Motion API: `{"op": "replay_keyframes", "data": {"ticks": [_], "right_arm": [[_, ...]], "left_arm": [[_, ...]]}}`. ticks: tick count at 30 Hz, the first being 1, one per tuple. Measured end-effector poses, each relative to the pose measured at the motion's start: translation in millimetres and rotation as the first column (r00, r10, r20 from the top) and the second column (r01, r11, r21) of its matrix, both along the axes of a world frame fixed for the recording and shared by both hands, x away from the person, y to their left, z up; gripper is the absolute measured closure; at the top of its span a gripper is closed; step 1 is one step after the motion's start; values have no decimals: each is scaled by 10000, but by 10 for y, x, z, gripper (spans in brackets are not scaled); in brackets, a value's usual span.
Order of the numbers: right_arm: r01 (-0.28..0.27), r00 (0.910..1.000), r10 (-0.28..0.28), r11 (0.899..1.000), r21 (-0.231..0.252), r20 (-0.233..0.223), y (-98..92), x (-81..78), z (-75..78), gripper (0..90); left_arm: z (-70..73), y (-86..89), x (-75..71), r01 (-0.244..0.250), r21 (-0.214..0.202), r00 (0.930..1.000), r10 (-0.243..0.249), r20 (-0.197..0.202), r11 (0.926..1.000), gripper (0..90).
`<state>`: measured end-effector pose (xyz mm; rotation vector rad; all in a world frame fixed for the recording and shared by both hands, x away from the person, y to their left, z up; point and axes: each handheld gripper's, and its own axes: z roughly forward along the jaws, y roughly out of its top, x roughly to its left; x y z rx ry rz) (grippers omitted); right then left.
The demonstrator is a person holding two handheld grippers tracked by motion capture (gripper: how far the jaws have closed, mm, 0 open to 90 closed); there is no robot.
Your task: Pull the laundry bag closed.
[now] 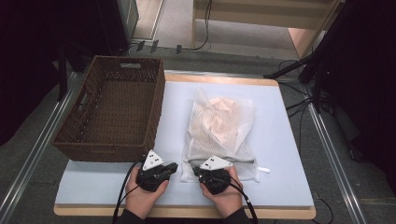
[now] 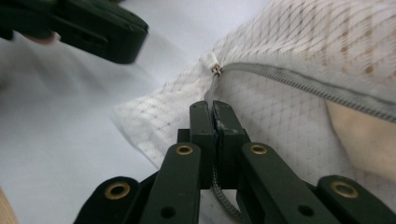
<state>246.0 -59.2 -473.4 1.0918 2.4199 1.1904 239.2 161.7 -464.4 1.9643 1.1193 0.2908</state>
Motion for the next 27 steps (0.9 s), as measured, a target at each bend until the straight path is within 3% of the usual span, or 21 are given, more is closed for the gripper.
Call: {"op": "replay_keyframes", "data": {"ticks": [1, 7, 9, 12, 19, 23, 27], "right_arm": [[0, 10000, 0, 10000, 0, 0, 0, 0, 0, 889], [-296, 9987, 251, 9940, 1050, 445, -38, -13, 107, 893], [-395, 9980, 323, 9899, 1363, 549, -47, -15, 144, 893], [-483, 9970, 369, 9833, 1752, 679, -73, -17, 207, 893], [-575, 9973, 465, 9768, 2062, 577, -112, -21, 233, 893], [-518, 9981, 444, 9794, 1951, 417, -123, -12, 186, 893], [-454, 9983, 379, 9813, 1870, 436, -126, -7, 156, 893]], "left_arm": [[-11, -11, 13, -11, 33, 10000, 11, -21, 10000, 865], [-76, -107, 89, 22, 406, 10000, -19, -70, 9992, 860], [-85, -175, 97, 79, 1020, 9998, -98, 178, 9948, 854], [-94, -280, 114, 304, 1268, 9992, -334, 215, 9915, 838], [-107, -342, 202, 413, 927, 9991, -423, 84, 9948, 847], [-66, -292, 263, 190, 260, 9998, -192, 86, 9995, 856], [-17, -248, 258, 94, 42, 9997, -95, 234, 9999, 863]]}}
